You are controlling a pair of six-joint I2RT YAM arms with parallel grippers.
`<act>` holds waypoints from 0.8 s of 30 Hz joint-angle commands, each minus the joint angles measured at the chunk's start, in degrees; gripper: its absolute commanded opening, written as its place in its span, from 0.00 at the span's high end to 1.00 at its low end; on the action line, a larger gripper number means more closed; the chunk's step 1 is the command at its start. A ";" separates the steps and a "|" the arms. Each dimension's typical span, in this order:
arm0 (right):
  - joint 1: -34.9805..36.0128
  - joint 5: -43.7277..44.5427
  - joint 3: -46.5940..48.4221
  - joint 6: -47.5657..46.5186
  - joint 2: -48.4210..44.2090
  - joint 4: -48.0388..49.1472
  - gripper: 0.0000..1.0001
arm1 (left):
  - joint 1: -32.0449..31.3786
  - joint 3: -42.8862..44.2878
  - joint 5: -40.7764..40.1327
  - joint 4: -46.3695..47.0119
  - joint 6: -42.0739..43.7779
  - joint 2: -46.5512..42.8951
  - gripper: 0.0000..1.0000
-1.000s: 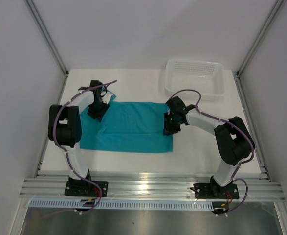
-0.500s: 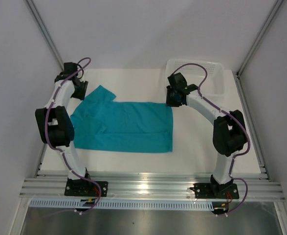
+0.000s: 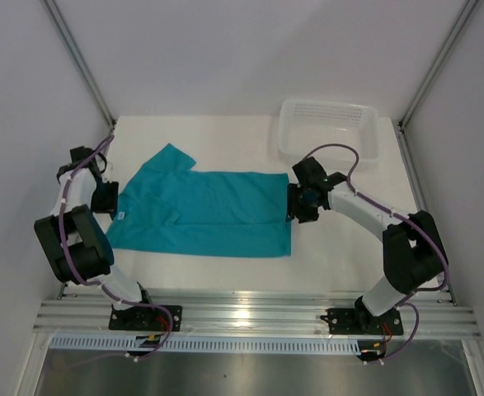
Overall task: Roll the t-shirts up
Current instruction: Fold the tshirt
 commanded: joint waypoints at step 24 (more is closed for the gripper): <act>3.72 -12.17 -21.67 5.76 -2.10 13.20 0.78 | 8.28 -15.80 6.70 8.21 0.02 -0.36 0.46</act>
